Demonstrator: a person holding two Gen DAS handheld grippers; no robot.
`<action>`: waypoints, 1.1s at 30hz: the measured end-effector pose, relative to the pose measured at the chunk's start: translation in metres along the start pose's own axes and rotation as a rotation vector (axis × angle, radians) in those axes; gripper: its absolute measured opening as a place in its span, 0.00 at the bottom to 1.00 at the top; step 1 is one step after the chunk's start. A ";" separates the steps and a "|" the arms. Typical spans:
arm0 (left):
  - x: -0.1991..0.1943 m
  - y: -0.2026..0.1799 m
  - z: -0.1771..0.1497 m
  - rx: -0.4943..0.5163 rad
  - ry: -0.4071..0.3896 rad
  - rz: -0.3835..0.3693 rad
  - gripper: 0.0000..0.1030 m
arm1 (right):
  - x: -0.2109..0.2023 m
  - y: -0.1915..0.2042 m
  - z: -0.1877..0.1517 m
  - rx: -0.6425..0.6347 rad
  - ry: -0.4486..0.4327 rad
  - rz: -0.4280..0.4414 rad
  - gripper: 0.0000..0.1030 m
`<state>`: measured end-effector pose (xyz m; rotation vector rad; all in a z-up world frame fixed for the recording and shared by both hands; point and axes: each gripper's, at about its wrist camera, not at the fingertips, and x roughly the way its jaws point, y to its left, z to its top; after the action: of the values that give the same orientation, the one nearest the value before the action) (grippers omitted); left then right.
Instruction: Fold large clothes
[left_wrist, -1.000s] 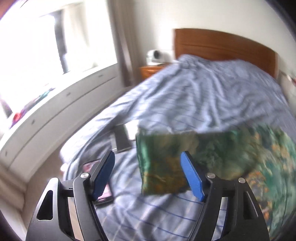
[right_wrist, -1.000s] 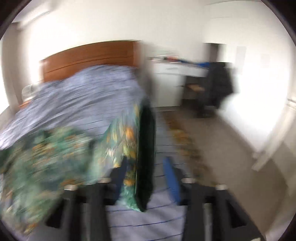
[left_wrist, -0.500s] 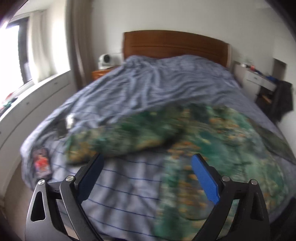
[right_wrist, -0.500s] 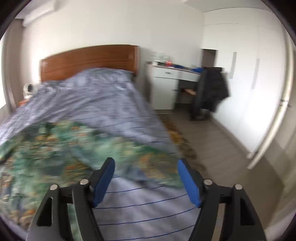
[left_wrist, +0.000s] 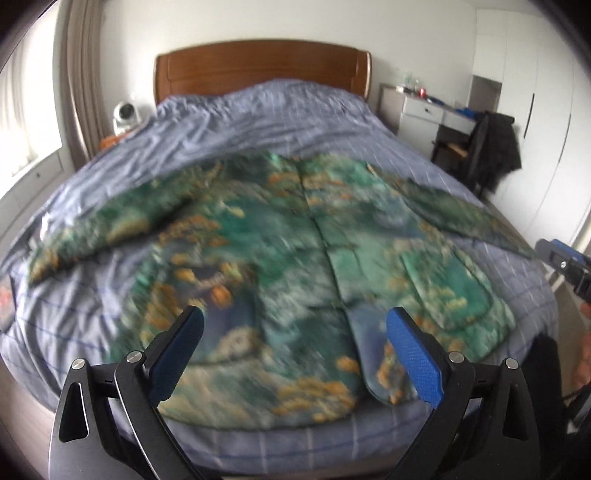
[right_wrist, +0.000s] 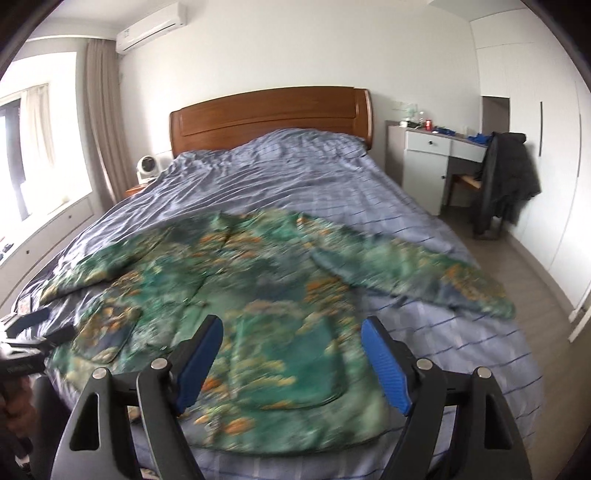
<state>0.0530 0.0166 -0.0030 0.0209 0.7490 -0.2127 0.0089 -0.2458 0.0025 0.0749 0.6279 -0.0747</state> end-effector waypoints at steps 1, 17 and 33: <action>0.000 -0.001 -0.003 0.001 0.002 0.003 0.97 | -0.004 0.007 -0.005 -0.013 0.004 0.003 0.77; 0.022 0.014 -0.023 -0.066 0.046 0.028 0.97 | -0.003 0.022 -0.035 -0.068 0.054 -0.024 0.77; 0.137 0.168 0.034 0.099 0.101 0.176 0.99 | 0.010 0.038 -0.037 -0.099 0.106 -0.043 0.77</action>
<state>0.2073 0.1526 -0.0801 0.1921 0.8321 -0.0816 -0.0009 -0.2049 -0.0317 -0.0308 0.7380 -0.0812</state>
